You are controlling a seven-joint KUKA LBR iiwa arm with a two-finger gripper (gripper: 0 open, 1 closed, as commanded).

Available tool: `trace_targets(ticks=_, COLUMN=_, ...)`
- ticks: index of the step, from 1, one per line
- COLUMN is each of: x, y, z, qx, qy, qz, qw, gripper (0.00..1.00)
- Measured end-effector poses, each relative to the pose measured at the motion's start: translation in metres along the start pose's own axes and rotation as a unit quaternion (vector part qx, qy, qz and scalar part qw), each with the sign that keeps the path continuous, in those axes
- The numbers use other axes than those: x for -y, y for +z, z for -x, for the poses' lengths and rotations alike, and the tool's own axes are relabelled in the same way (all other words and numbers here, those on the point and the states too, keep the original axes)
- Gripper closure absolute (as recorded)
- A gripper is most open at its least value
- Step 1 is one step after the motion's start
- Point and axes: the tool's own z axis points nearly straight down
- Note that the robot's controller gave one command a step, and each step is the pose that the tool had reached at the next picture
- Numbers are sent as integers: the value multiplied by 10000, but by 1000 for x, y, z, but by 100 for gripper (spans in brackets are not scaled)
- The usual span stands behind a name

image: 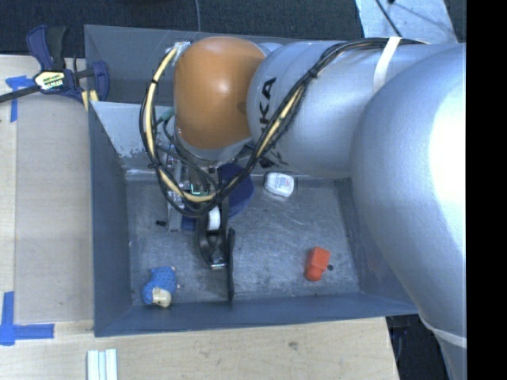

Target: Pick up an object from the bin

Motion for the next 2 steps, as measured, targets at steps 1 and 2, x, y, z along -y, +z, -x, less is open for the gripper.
trace_targets(ticks=1, x=80, y=84, z=16, qx=39, qy=-1537, qz=38, qw=9881, gripper=0)
trace_targets(ticks=2, x=79, y=82, z=18, qx=63, qy=-1538, qz=45, qw=9881, gripper=100)
